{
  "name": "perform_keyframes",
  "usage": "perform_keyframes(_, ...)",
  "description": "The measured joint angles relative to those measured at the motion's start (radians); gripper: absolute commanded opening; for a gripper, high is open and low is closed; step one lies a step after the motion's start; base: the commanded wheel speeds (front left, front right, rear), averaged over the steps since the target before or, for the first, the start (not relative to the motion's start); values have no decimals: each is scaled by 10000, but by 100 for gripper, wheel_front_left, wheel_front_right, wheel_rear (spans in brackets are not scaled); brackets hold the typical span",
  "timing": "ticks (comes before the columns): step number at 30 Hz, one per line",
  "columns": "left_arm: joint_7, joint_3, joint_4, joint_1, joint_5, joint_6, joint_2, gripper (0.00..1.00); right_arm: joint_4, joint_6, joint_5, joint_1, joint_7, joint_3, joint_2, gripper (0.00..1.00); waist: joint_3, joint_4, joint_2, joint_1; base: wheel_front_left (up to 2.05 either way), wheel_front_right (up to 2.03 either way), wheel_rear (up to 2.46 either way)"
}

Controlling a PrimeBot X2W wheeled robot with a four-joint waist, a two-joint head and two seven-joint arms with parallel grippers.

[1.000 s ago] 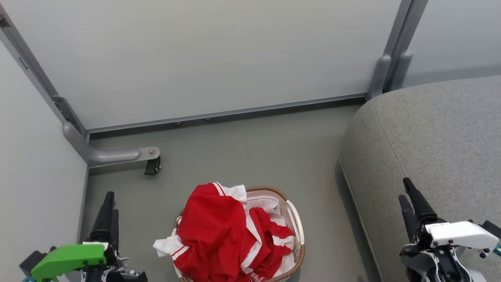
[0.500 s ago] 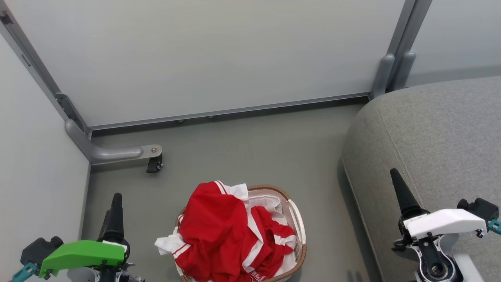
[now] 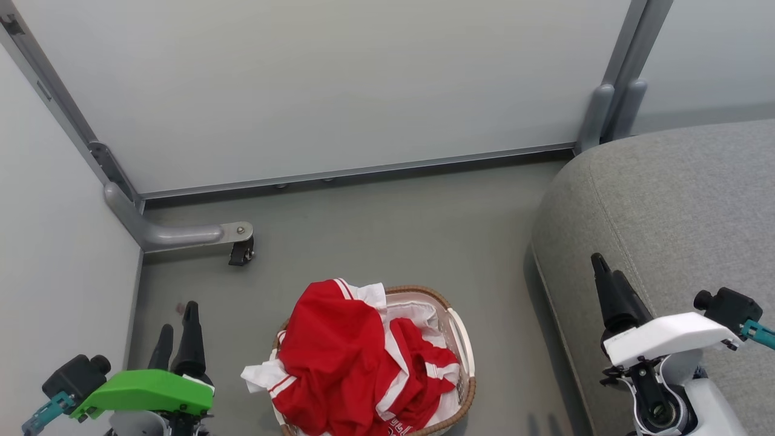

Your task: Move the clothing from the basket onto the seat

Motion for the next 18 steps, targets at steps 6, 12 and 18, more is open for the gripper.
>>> perform_keyframes(6, -199, -142, 31, 8, 832, 136, 56, 100, 86, 2, -955, 0, -221, 58, 6, 100, -6, -3, 0, 0, 0, 0, 0)
perform_keyframes(12, -437, -301, 67, 34, 1781, 222, 102, 100, 123, 2, -2002, 5, -437, 201, 29, 100, 4, -8, 0, 0, 0, 0, 0)
perform_keyframes(18, -610, -353, 86, 35, 2506, 253, 117, 100, 144, 0, -2817, 4, -625, 291, 69, 100, 17, -3, 0, 0, 0, 0, 0)
